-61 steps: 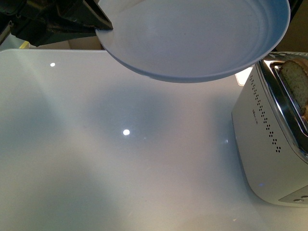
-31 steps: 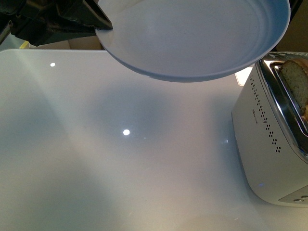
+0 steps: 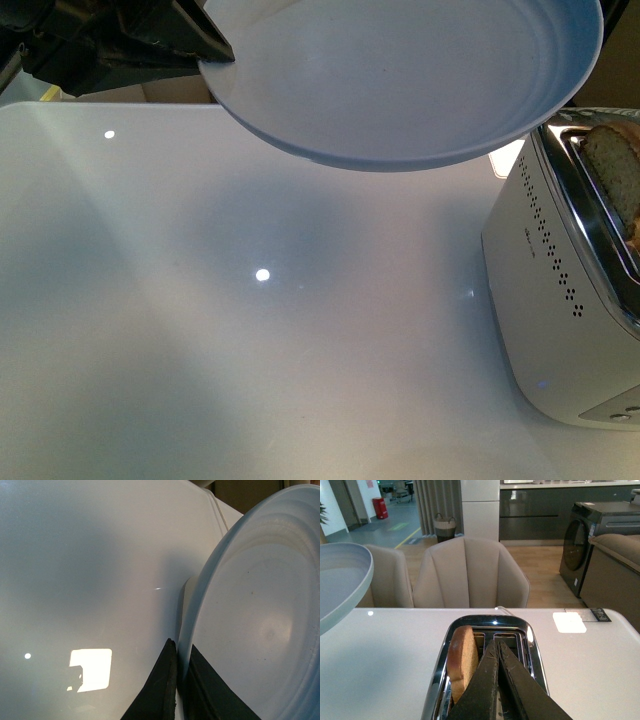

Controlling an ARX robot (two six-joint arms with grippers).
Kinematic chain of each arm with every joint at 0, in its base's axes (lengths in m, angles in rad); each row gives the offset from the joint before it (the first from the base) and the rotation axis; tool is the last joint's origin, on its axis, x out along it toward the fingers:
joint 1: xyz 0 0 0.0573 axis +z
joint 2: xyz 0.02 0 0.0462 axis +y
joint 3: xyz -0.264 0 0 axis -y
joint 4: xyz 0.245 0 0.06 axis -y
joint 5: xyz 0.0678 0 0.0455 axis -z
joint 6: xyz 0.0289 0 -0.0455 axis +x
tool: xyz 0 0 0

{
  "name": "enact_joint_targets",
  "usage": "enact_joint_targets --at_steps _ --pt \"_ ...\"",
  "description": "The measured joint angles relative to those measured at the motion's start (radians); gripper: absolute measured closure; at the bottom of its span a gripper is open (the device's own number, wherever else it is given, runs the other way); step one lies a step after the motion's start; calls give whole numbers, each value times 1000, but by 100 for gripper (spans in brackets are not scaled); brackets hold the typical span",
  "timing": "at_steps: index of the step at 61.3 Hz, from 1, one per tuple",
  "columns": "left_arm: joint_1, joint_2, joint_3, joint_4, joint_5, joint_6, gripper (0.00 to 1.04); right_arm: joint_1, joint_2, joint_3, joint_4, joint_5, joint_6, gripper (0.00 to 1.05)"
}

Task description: Left arm holds plate, right arm toasts bread

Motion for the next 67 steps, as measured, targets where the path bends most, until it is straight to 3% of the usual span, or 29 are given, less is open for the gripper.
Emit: enact_joint_targets --at_steps 6,17,19,33,48,67 --pt "0 0 0 0 0 0 101 0 -129 0 -160 -1 0 103" --pt "0 0 0 0 0 0 101 0 -171 0 -177 -2 0 103" --pt "0 -1 0 0 0 0 101 0 -171 0 -177 -2 -1 99" --pt "0 -1 0 0 0 0 101 0 -172 0 -177 -2 -1 62" --pt "0 -1 0 0 0 0 101 0 -172 0 -177 -2 0 9" --pt "0 -1 0 0 0 0 101 0 -172 0 -177 -2 -1 9"
